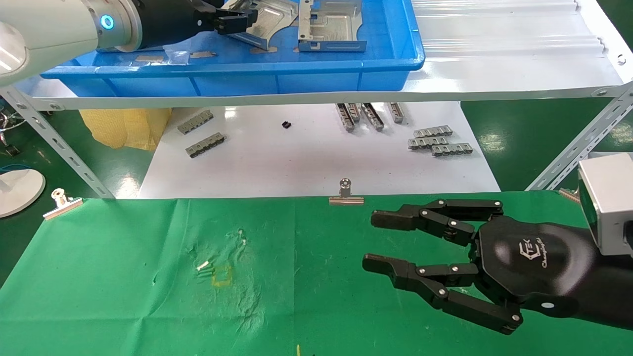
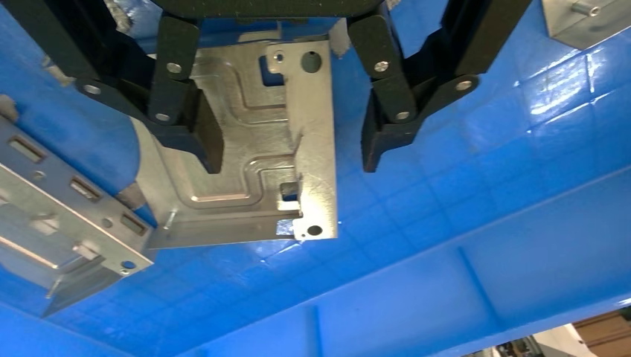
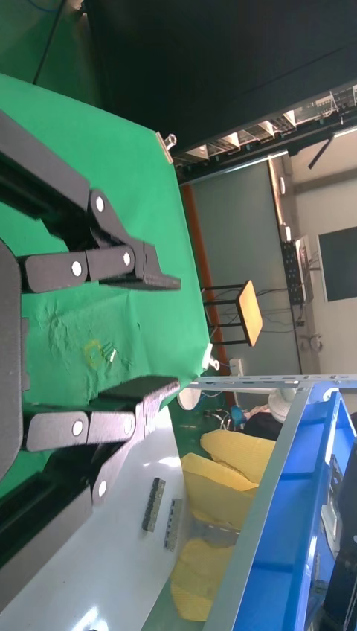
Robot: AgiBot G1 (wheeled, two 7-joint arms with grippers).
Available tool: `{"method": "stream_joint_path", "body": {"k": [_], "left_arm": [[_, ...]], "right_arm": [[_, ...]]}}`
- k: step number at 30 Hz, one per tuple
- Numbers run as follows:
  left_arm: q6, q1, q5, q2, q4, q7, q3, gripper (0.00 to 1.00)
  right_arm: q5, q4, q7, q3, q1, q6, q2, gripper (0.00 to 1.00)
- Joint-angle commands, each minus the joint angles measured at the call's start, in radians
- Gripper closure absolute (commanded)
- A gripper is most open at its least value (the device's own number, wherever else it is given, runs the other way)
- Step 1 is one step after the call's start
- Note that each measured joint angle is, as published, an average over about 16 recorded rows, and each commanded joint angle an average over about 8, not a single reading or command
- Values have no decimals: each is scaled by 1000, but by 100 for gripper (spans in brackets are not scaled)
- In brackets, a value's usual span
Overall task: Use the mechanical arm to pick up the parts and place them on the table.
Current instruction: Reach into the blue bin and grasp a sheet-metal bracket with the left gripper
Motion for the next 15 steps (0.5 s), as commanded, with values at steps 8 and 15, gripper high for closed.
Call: {"method": "stream_joint_path", "body": {"k": [8,15], "left_arm": [[-26,12,9,2,-13,-5,8,100],[-31,20,5,3,-25,-2,8,100]], "right_arm": [[0,0,0,0,0,0,0,0],[0,0,0,0,0,0,0,0]]}}
